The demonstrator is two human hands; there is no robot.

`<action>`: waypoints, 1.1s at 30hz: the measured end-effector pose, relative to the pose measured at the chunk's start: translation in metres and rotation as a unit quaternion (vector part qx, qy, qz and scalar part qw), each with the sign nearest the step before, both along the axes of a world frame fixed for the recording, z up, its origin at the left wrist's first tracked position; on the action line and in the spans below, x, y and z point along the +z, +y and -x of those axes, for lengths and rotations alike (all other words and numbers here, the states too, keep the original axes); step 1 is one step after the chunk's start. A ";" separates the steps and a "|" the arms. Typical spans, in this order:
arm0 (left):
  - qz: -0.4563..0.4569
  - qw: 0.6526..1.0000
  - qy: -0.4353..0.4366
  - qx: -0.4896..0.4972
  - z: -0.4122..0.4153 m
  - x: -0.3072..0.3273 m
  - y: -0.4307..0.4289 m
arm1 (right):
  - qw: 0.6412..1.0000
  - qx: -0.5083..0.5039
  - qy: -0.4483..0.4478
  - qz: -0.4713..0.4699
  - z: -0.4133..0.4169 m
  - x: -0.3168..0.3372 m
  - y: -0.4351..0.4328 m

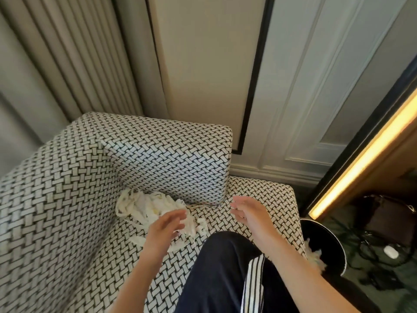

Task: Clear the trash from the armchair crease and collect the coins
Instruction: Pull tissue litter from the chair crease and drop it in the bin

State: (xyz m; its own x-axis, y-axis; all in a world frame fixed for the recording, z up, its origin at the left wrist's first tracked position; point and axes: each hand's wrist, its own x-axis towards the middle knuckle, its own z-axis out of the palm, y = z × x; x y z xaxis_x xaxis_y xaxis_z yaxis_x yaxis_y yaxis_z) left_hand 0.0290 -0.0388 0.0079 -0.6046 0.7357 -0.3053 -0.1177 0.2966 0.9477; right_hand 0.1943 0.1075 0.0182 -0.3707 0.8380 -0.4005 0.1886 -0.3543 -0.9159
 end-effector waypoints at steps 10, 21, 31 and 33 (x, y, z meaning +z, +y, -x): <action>0.063 0.995 -0.029 0.076 0.039 -0.038 -0.066 | 0.990 0.107 -0.075 -0.046 0.091 -0.037 -0.051; 0.157 0.988 0.001 -0.009 0.048 -0.070 -0.086 | 0.850 0.314 -0.412 -0.098 0.132 -0.068 -0.040; 0.163 0.986 0.032 0.023 0.049 -0.079 -0.069 | 0.949 0.127 -0.272 0.096 0.128 -0.078 -0.023; 0.146 0.988 0.033 0.025 0.050 -0.075 -0.061 | 0.968 0.087 -0.171 0.164 0.123 -0.074 -0.019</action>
